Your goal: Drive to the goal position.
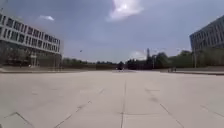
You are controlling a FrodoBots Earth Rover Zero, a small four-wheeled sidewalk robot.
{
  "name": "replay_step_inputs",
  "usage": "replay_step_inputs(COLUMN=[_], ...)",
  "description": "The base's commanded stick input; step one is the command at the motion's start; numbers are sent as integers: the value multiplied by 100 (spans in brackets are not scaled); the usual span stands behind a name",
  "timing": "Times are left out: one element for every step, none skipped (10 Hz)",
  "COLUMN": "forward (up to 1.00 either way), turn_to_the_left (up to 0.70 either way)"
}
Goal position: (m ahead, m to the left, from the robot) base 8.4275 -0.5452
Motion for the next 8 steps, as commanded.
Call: replay_step_inputs(forward=[70,70,70,70,70,70,70,70], turn_to_the_left=[0,0,0,0,0,0,0,-1])
